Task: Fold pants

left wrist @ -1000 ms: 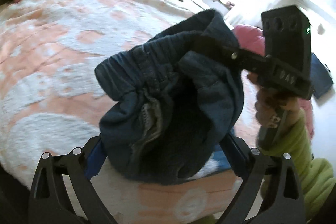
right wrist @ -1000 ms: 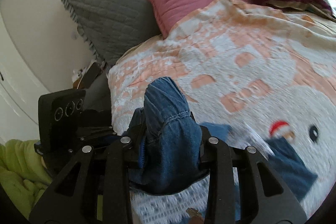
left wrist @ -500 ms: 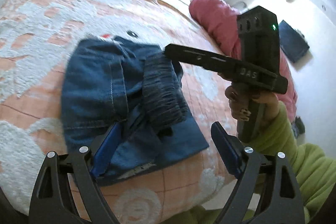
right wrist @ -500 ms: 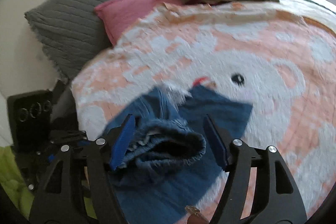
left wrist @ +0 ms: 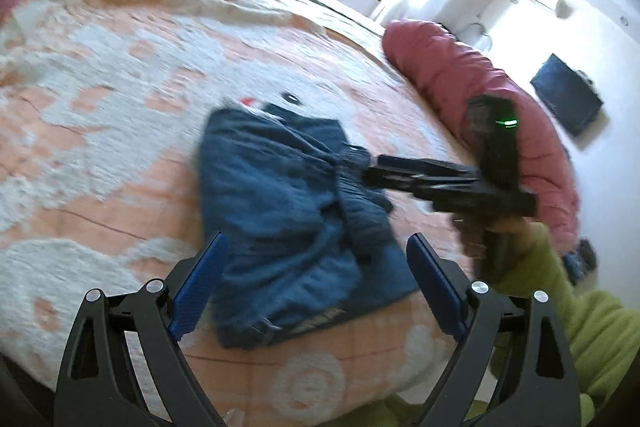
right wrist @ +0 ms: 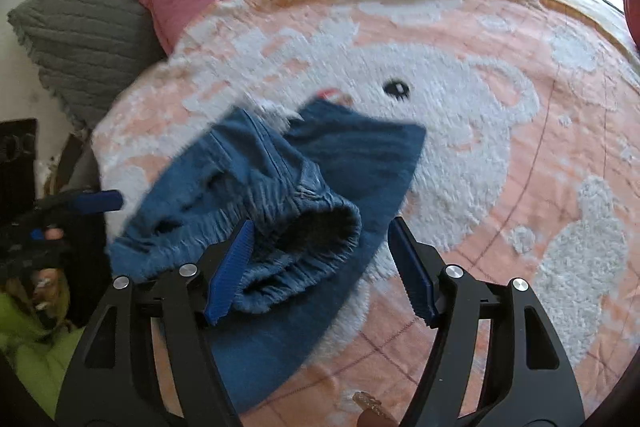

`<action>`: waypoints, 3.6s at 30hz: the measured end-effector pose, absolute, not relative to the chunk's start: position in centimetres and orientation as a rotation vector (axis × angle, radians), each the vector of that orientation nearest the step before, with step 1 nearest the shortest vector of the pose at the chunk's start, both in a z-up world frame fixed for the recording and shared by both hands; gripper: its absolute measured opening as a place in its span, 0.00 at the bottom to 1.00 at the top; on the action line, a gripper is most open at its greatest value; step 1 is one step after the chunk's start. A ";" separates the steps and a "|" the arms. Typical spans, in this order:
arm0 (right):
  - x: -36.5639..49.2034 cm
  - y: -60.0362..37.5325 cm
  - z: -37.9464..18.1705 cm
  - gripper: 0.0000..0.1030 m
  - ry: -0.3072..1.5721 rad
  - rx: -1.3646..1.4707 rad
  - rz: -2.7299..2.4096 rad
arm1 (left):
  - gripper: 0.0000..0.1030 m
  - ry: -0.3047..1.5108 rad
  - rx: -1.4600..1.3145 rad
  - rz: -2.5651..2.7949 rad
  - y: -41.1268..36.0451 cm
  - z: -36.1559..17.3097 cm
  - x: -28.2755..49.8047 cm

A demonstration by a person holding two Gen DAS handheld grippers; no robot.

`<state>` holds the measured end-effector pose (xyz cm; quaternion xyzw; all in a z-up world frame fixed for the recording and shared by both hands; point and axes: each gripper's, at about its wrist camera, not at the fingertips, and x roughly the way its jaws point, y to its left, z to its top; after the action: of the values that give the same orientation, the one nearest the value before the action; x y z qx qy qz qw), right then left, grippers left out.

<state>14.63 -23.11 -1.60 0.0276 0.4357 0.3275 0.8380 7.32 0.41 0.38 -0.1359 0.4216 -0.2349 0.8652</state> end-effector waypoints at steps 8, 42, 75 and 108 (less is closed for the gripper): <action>17.4 -19.3 0.5 0.60 0.899 -0.063 0.755 | 0.14 0.946 -0.071 -0.453 -3.3 -1.8 7.9; 17.6 -18.8 -1.3 0.36 0.873 -0.063 0.641 | 0.17 0.970 -0.131 -0.472 -1.9 -3.1 5.8; 11.1 -26.3 0.1 0.71 0.807 0.104 0.482 | 0.93 0.825 -0.120 -0.259 0.5 1.7 6.3; 16.1 -23.2 -7.2 0.37 1.007 0.221 0.623 | 0.61 0.999 -0.218 -0.375 -0.7 -5.3 12.4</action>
<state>16.14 -23.17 -7.17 0.1038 0.4737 0.2932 0.8239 12.45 -0.66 -5.28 -0.1035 0.4751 -0.1786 0.8554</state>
